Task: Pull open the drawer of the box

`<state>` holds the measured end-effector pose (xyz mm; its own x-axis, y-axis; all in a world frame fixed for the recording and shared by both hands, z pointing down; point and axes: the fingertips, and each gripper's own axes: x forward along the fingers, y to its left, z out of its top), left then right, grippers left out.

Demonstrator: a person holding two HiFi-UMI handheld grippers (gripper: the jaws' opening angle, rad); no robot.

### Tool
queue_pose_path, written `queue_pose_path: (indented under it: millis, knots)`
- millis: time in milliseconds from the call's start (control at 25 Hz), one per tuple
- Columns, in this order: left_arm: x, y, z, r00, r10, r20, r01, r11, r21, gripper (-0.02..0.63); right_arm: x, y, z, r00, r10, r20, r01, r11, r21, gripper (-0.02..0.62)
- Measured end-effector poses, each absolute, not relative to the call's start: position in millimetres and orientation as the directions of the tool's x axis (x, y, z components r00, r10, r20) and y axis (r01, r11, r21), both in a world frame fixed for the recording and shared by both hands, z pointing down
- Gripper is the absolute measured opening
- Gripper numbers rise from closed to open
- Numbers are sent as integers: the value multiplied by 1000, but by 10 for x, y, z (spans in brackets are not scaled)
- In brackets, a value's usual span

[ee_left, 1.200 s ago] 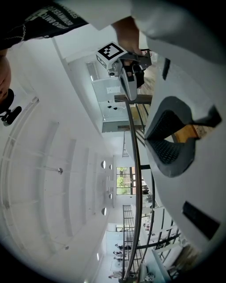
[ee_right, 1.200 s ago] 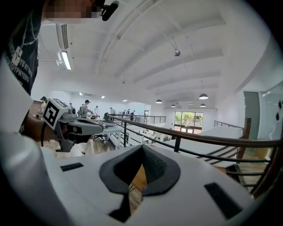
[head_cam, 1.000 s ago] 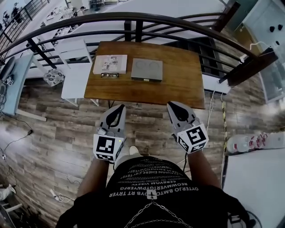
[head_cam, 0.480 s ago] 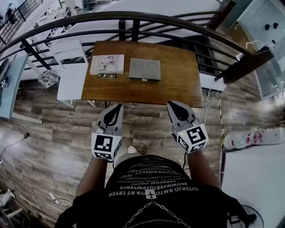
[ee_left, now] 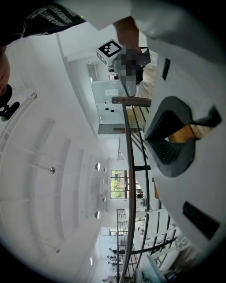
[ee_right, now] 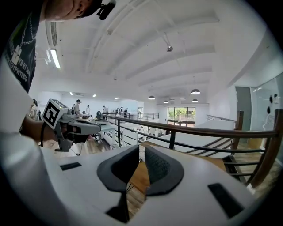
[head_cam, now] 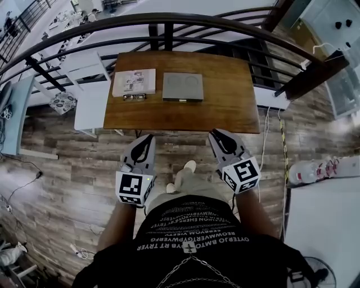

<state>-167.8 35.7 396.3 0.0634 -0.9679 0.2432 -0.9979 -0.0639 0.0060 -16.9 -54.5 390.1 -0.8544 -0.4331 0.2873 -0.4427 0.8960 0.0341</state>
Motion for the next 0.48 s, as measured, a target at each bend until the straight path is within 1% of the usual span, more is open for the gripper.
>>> queue_pose_path:
  millis: [480]
  knots:
    - [-1746,-279,4108,62,-964,260,-998,-65,-4,6,-339,-1139,4298,-852,-396,343,-429,903,-25,92]
